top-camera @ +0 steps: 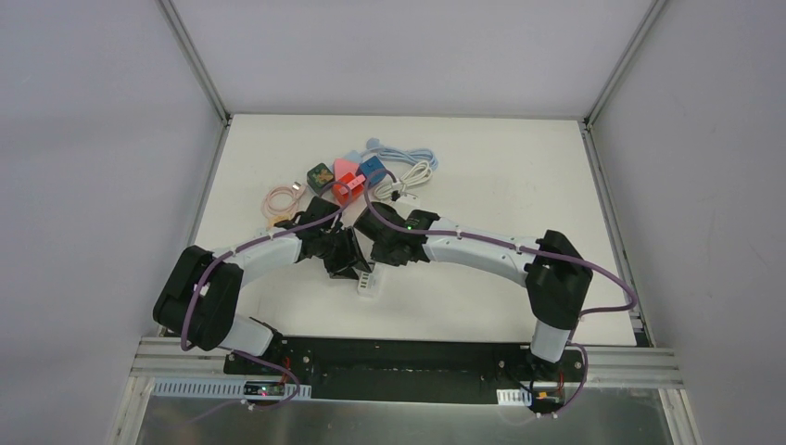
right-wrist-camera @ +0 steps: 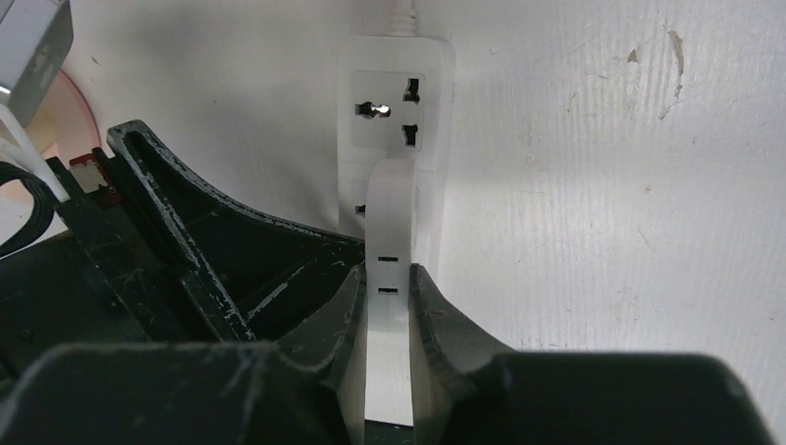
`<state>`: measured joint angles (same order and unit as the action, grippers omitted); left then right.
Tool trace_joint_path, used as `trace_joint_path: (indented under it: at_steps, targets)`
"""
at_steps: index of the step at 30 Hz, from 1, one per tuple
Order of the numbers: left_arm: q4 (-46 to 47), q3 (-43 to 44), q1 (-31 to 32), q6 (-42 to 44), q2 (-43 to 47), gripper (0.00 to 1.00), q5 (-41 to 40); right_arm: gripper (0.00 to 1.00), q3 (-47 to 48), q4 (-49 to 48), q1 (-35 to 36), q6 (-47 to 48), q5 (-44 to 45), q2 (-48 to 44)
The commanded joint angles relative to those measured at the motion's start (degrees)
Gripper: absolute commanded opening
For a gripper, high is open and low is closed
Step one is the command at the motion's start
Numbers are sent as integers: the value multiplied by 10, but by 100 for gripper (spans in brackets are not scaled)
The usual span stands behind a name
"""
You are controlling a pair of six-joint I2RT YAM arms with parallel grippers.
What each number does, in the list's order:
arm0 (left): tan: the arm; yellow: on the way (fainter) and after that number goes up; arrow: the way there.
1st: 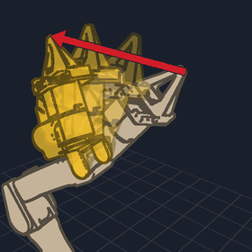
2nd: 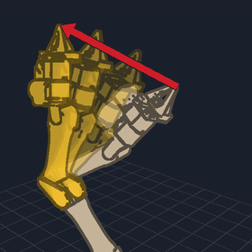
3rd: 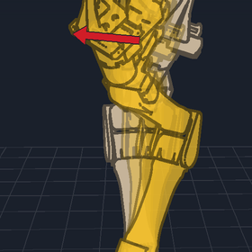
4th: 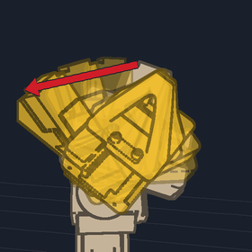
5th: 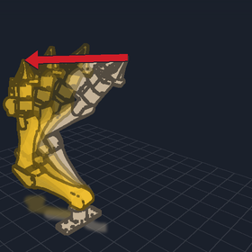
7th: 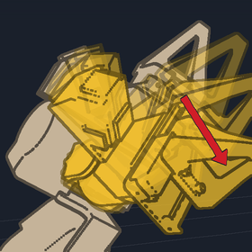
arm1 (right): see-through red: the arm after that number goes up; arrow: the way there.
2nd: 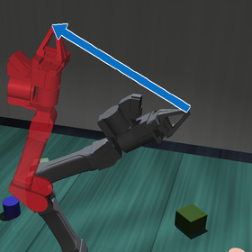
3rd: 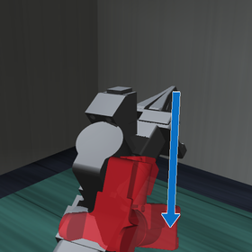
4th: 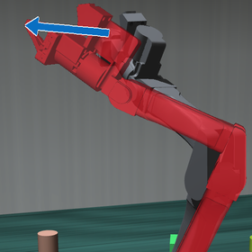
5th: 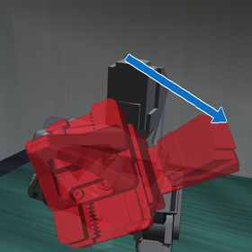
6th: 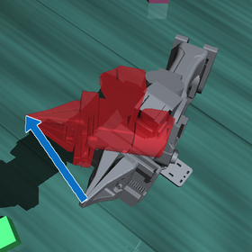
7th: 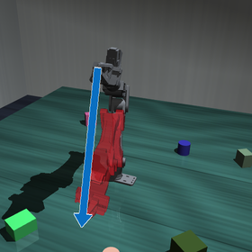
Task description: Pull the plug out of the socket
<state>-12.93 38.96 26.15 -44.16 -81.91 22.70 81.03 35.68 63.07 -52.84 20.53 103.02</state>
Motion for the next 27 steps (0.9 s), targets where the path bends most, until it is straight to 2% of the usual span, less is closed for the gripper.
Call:
trace_joint_path:
  at_steps: [1,7,14,20,24,25,27]
  targets:
    - [-59,0,0,6,-18,42,-52,0,-8,-13,-3,20,6,-41]
    - [-76,6,0,5,-28,42,-65,0,5,-31,-7,42,16,-93]
    - [-78,15,0,8,-24,43,-62,0,-11,7,-11,35,64,-148]
    - [-84,49,0,44,4,60,-49,0,-104,20,-57,47,66,-258]
    - [-111,87,0,76,23,72,-59,0,-197,-9,-122,97,8,-344]
    - [-115,94,0,81,27,81,-62,0,-216,-20,-142,118,-11,-363]
    - [-123,105,0,92,36,89,-66,0,-247,-38,-194,152,-68,-393]
